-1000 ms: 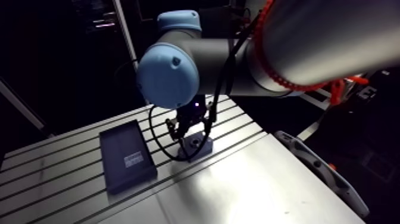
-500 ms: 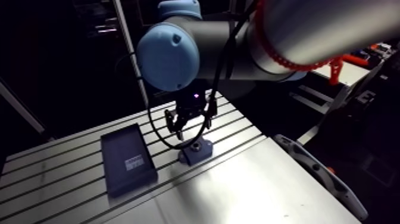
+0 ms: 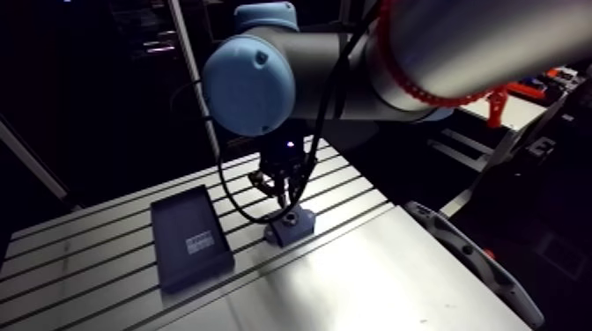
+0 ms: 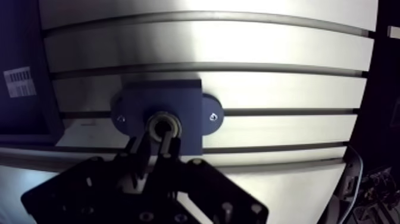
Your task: Pick up the bearing and press it into the housing until flush.
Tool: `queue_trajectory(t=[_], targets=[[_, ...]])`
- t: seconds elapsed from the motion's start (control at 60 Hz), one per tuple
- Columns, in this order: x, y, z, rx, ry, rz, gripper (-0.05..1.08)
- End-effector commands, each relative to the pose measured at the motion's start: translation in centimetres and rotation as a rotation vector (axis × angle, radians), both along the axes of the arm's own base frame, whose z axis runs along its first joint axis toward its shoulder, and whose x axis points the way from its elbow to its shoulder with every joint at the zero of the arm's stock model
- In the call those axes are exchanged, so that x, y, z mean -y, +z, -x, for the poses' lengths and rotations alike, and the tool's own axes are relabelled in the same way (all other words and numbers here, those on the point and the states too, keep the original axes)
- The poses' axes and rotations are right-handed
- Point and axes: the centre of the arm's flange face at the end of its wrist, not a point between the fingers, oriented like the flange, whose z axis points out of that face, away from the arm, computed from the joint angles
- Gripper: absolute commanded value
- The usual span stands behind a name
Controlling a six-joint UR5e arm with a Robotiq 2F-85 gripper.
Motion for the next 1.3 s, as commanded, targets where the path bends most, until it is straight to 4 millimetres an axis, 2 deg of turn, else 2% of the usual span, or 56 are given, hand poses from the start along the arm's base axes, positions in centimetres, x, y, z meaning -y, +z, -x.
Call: queue_trajectory(t=[0.017,1.3], targets=[[0.3,-0.7,-0.5,0.012,0.008,0.007,0.87],[0.2,-1.9,-0.8,0.0,0.013,0.0,0.92]])
